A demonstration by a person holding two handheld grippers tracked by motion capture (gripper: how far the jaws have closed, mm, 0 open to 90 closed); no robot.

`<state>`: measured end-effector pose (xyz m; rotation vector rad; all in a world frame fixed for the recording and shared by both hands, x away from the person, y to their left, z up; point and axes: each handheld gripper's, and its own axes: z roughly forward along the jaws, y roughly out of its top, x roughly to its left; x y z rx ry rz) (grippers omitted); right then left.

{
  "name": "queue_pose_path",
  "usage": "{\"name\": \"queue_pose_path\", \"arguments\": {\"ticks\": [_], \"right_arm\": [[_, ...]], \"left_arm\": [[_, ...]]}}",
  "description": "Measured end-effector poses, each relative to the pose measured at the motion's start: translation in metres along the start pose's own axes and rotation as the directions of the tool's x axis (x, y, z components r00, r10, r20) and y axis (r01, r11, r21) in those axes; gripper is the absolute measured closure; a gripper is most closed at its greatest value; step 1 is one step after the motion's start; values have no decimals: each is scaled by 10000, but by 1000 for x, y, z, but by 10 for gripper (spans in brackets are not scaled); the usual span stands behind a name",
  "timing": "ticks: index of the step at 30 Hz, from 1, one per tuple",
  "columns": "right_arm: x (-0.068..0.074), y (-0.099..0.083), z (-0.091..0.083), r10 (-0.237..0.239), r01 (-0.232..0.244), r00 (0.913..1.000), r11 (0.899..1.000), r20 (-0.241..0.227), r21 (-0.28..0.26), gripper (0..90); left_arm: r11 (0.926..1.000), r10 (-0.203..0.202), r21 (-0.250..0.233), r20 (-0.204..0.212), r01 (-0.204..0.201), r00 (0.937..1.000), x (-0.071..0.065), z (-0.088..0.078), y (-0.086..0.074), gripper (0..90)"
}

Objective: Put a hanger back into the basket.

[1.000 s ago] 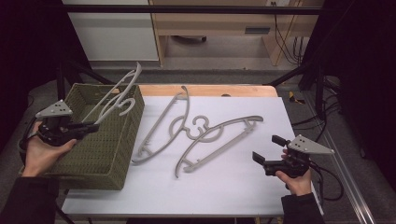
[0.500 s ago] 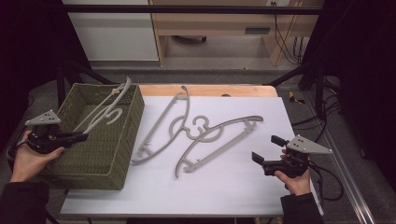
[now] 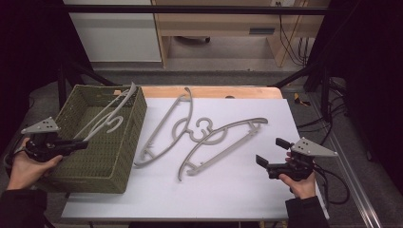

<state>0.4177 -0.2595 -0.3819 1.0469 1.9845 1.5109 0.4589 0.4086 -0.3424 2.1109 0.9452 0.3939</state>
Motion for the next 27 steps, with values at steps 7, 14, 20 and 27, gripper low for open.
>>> {"name": "queue_pose_path", "arguments": {"ticks": [7, 14, 20, 27], "right_arm": [[0, 0, 0, -12, 12, 10000, 10000, 7, 12, 17], [0, 0, 0, -17, 17, 10000, 10000, 7, 6, 17], [0, 0, -1, 19, -19, 10000, 10000, 1, 6, 17], [0, 0, 1, -45, 45, 10000, 10000, -37, 29, 17]], "left_arm": [[9996, 54, 294, 98, -57, 9999, -3, 7, -2, 816], [9994, 225, 263, -16, -224, 9997, -6, 6, -3, 815], [9998, 130, 129, 81, -131, 9999, -2, 3, -2, 816], [9995, 162, 275, 75, -164, 9998, -1, 4, 0, 817]]}}
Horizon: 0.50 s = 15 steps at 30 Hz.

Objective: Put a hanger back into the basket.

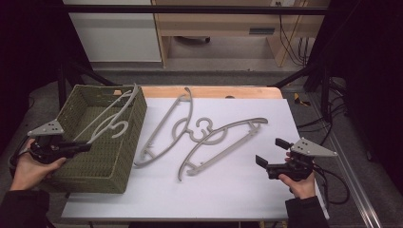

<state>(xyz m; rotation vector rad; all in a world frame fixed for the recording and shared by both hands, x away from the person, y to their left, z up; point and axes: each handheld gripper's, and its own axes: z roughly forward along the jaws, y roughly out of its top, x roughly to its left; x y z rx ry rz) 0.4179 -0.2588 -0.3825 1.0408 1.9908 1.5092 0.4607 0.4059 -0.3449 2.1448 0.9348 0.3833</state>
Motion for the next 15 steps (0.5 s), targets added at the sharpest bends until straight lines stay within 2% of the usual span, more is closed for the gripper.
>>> {"name": "queue_pose_path", "arguments": {"ticks": [2, 4, 6, 7, 10, 15], "right_arm": [[0, 0, 0, 0, 0, 10000, 10000, -9, -3, 17], [0, 0, 0, 9, -10, 10000, 10000, -30, -24, 17], [0, 0, -1, -2, 2, 10000, 10000, -20, -10, 17], [0, 0, -1, -27, 27, 10000, 10000, -9, -22, 17], [0, 0, 0, -1, 1, 10000, 10000, 6, -23, 17], [0, 0, 0, 11, -11, 10000, 10000, -18, -7, 17]], "left_arm": [[10000, -21, 13, -63, 21, 10000, 2, -2, 1, 816], [9995, -80, 309, -426, 93, 9991, 10, -6, 2, 817], [9992, -190, 335, -452, 206, 9988, 13, -8, 1, 817], [9992, -324, 215, -347, 332, 9989, 18, -10, -3, 817], [9990, -428, 85, -165, 429, 9989, 19, -10, -7, 818], [9999, -159, 14, 161, 159, 9997, 16, -11, -10, 818]]}}
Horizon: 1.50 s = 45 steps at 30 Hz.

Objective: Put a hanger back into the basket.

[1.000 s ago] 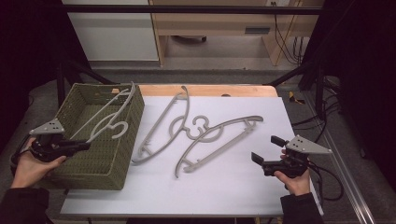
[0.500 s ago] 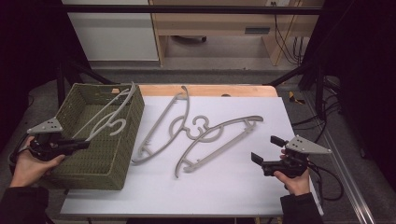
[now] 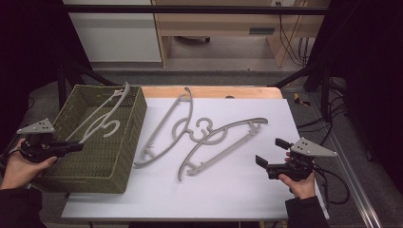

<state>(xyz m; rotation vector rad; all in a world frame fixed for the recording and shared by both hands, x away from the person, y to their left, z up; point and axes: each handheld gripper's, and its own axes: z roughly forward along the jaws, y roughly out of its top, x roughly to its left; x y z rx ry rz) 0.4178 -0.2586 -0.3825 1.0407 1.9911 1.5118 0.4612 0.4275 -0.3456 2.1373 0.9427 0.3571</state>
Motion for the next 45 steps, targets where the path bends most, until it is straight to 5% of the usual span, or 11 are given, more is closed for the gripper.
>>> {"name": "queue_pose_path", "arguments": {"ticks": [5, 11, 21, 23, 24, 28, 31, 36, 41, 45], "right_arm": [[0, -1, 1, 10, -10, 10000, 10000, 23, 61, 17], [0, 0, 0, 11, -11, 10000, 10000, 17, 15, 17], [0, -1, 1, 31, -31, 10000, 10000, -14, 47, 17], [0, 0, 0, 18, -18, 10000, 10000, -4, 33, 17], [0, 0, 0, 21, -21, 10000, 10000, -12, 2, 17], [0, 0, 0, 11, -11, 10000, 10000, -12, 11, 17], [0, 0, 0, -2, 2, 10000, 10000, -25, 40, 17], [0, 0, -1, -10, 10, 10000, 10000, -27, -10, 17], [0, 0, -2, 39, -39, 10000, 10000, 23, -61, 17], [0, 1, -2, 76, -76, 10000, 9999, 19, -89, 17]], "left_arm": [[9989, 442, 121, -22, -442, 9990, -8, 0, 6, 818], [9953, -135, 956, -252, 158, 9996, 2, 20, -2, 816], [9913, -633, 1128, -494, 685, 9968, 3, 31, -5, 805], [9837, -686, 1590, -986, 837, 9928, 2, 37, -6, 790], [9659, -595, 2434, -1232, 883, 9906, 3, 43, -9, 780], [9611, -480, 2638, -1334, 822, 9899, 1, 43, -6, 780], [9639, -390, 2554, -1438, 752, 9888, -2, 41, -3, 772], [9817, -315, 1812, -1506, 589, 9881, -12, 32, 6, 721], [9970, -111, 738, -1615, 233, 9868, -27, 22, 19, 575], [9997, -84, -245, -1661, 44, 9861, -45, 20, 31, 406]]}}
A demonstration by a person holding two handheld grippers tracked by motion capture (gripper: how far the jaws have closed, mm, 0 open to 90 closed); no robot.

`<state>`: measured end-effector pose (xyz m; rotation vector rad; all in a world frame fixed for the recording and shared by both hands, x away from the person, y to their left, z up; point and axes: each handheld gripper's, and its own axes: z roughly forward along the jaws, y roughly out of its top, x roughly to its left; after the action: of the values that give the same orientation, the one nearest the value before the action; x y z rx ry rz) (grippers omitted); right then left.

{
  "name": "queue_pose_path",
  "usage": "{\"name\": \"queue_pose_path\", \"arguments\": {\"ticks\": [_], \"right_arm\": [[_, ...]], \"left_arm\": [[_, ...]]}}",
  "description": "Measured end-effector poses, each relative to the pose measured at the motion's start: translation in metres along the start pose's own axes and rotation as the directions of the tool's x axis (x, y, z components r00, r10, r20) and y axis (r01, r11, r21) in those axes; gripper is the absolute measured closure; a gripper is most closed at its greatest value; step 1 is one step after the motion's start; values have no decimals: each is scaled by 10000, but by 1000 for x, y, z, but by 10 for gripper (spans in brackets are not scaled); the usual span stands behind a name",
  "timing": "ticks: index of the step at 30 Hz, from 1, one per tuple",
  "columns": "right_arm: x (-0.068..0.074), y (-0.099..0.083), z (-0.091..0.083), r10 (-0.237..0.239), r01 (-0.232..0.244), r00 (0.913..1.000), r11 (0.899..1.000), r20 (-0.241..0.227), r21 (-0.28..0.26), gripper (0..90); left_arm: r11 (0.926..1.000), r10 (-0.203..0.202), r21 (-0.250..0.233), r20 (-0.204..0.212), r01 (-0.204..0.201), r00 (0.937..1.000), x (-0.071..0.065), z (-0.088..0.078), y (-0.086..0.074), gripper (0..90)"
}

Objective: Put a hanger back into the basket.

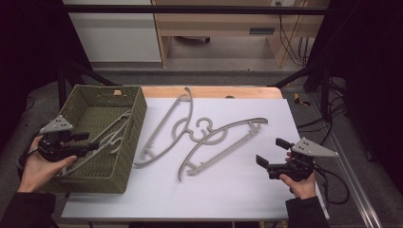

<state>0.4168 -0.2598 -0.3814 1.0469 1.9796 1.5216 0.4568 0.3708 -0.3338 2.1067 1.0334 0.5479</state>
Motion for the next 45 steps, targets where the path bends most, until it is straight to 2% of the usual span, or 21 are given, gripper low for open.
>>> {"name": "queue_pose_path", "arguments": {"ticks": [4, 8, 13, 17, 19, 22, 27, 29, 34, 39, 45], "right_arm": [[0, 0, -1, 19, -19, 10000, 10000, -17, -31, 16], [-1, 0, -1, 25, -25, 10000, 10000, -12, -23, 16], [-1, 0, -1, 44, -44, 10000, 10000, 3, -27, 16], [-1, 0, -1, 52, -52, 10000, 10000, 17, -22, 16], [-1, 0, -1, 35, -35, 10000, 10000, 37, -2, 16], [-1, 0, 0, 53, -53, 9999, 10000, 92, 25, 15], [-1, 0, -1, 43, -43, 10000, 10000, 83, 28, 15], [-1, 0, -1, 34, -34, 10000, 10000, 78, 29, 15], [-1, 0, -1, 92, -92, 9999, 10000, 104, -13, 15], [-1, 0, -1, 84, -84, 9999, 10000, 121, 4, 15], [0, 0, 0, 80, -80, 9999, 10000, 88, 28, 15]], "left_arm": [[9968, 141, -791, 66, -135, 9999, -20, 0, 9, 348], [9882, 176, -1524, 253, -136, 9995, -40, 5, 16, 253], [9784, 212, -2065, 678, -67, 9975, -65, 16, 25, 164], [9745, 118, -2242, 1000, 109, 9949, -83, 28, 30, 125], [9732, 147, -2295, 1086, 107, 9940, -91, 34, 32, 118], [9723, 412, -2334, 1219, -117, 9917, -105, 46, 35, 115], [9693, 517, -2454, 1487, -138, 9875, -125, 62, 40, 111], [9718, 646, -2344, 1597, -257, 9850, -134, 70, 43, 111], [9767, 847, -2094, 1759, -468, 9808, -146, 87, 49, 113], [9826, 862, -1784, 1928, -514, 9774, -157, 109, 57, 127], [9915, 655, -1225, 1847, -432, 9806, -167, 142, 65, 187]]}}
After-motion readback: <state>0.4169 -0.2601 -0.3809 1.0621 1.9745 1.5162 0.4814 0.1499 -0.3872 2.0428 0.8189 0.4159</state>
